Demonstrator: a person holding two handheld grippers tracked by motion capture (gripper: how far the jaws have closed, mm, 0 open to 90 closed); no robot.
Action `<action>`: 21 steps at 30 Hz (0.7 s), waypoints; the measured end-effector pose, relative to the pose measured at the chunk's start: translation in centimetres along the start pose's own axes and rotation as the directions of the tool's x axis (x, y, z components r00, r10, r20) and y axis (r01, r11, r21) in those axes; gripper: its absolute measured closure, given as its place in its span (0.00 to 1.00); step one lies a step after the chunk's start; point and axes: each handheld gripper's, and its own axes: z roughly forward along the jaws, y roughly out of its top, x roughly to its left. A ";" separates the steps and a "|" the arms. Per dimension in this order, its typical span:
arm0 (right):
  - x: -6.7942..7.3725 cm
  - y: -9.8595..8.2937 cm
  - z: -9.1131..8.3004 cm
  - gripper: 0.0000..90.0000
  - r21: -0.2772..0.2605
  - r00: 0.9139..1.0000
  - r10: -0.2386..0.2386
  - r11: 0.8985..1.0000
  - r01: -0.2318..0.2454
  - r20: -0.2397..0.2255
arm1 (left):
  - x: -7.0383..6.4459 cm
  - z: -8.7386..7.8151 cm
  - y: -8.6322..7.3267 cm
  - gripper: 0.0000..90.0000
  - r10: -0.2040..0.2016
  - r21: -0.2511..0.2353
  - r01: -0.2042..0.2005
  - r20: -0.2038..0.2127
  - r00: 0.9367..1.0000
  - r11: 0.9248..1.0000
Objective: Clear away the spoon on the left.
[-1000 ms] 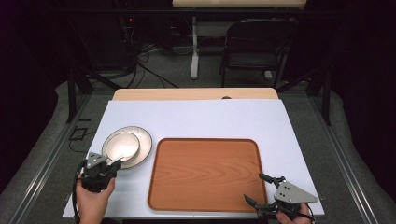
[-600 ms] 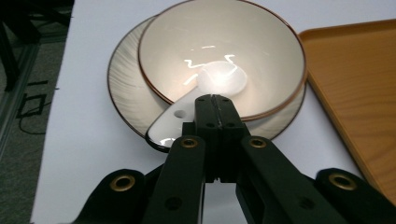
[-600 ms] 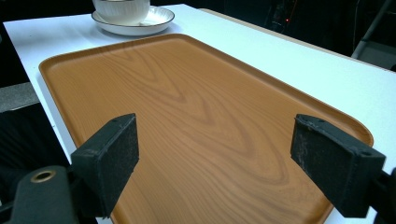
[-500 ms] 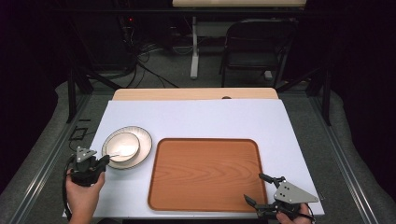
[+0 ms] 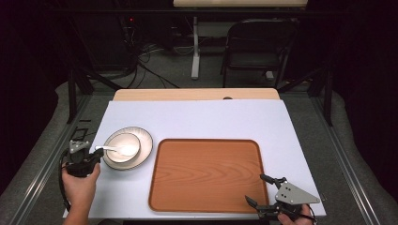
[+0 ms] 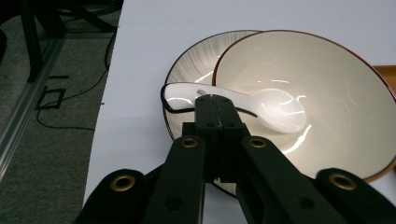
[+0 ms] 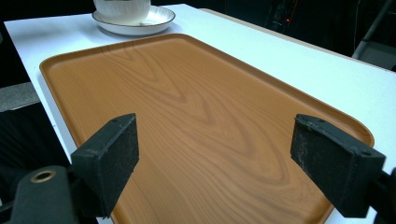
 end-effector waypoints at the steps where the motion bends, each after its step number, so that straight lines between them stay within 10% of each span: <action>1: 0.0 0.0 0.0 0.16 0.000 1.000 0.000 1.000 0.000 0.001 | 0.0 0.2 0.1 1.00 0.000 0.002 0.000 -0.002 1.000 1.000; 21: 0.0 0.0 0.0 0.16 -0.001 1.000 0.000 1.000 0.000 -0.001 | 0.2 0.4 0.9 0.90 -0.098 -0.015 0.099 0.057 0.994 0.995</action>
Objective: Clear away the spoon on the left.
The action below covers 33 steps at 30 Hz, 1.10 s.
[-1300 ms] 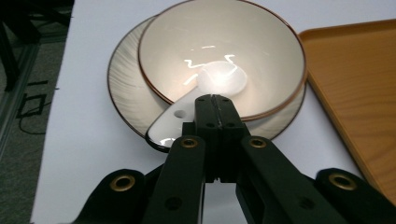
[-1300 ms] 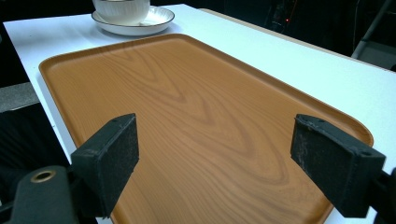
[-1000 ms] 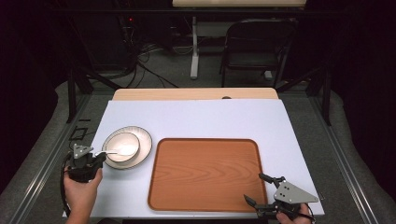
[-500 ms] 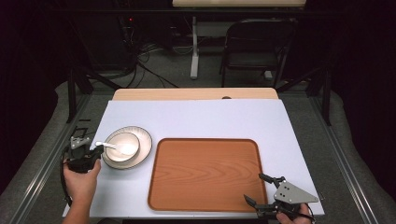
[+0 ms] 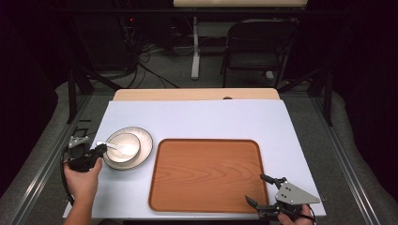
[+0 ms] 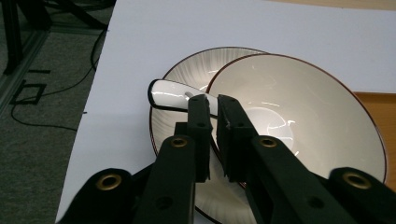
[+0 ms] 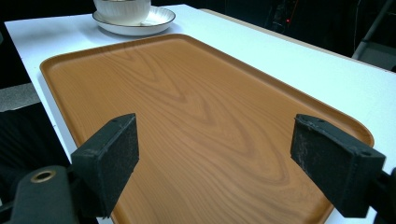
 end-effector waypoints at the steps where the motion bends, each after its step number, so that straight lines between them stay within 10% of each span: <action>1: 0.0 0.0 0.0 0.16 0.000 1.000 -0.002 1.000 0.002 0.000 | 0.1 -0.3 0.1 0.88 -0.019 0.002 0.019 0.015 1.000 1.000; 18: 0.0 0.0 0.0 0.16 0.001 1.000 -0.001 1.000 0.001 0.000 | 0.5 -1.7 1.4 0.53 -0.144 0.009 0.144 0.058 0.988 0.990; 33: 0.0 0.0 0.1 0.16 0.004 1.000 0.000 1.000 0.000 -0.001 | 2.0 -0.8 1.5 0.45 -0.258 0.059 0.255 0.041 0.965 0.965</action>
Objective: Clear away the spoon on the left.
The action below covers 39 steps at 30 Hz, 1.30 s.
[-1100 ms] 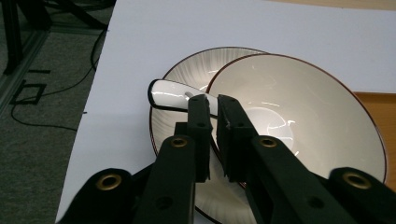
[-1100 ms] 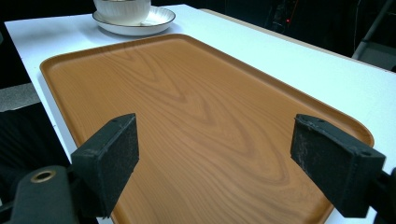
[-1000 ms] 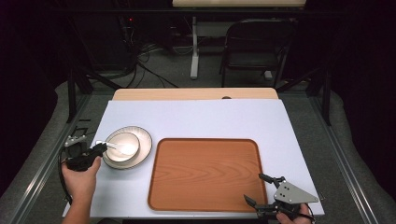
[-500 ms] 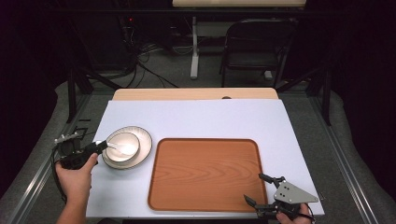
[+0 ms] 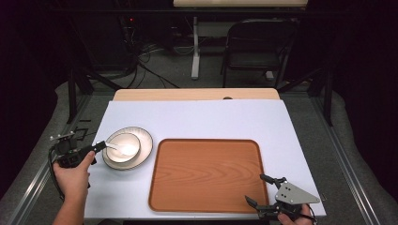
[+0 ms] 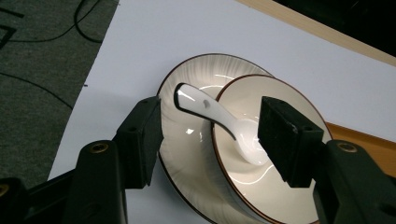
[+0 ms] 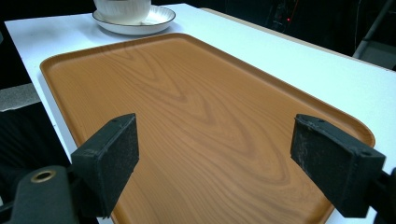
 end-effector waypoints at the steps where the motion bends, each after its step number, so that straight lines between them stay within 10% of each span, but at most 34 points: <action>1: 0.0 0.0 0.0 0.16 0.000 1.000 0.000 1.000 0.000 0.000 | 0.0 0.0 0.0 0.45 0.000 0.000 0.000 0.000 1.000 1.000; 39: 0.0 0.0 0.0 0.16 -0.002 1.000 -0.001 1.000 0.001 -0.001 | -0.3 4.6 -1.4 0.64 -0.090 -0.042 0.091 0.038 0.995 0.995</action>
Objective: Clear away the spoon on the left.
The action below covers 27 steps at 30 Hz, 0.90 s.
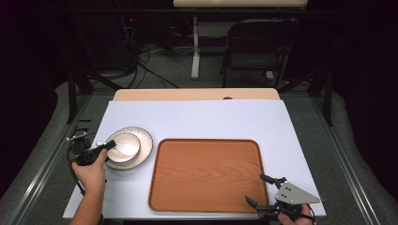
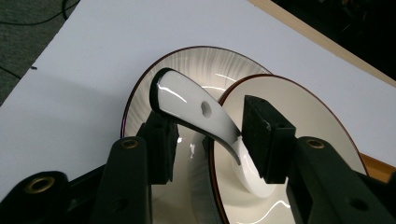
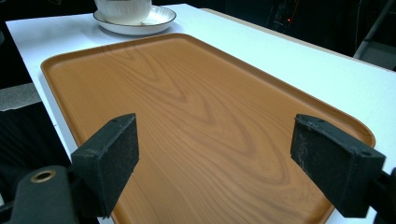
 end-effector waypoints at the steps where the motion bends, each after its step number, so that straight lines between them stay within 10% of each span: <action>1: 0.0 0.0 0.0 0.16 -0.001 1.000 0.000 1.000 0.000 0.000 | 0.0 0.0 0.0 0.66 0.002 -0.011 -0.001 0.005 1.000 1.000; 14: 0.0 0.0 0.0 0.16 -0.002 1.000 -0.002 1.000 0.002 -0.001 | -0.3 -0.5 0.2 0.81 0.045 -0.042 -0.046 -0.012 0.999 0.998; 27: 0.0 0.0 0.0 0.16 0.002 1.000 0.000 1.000 0.000 -0.004 | 0.3 -1.6 0.9 0.93 0.027 -0.080 -0.023 0.056 0.998 0.997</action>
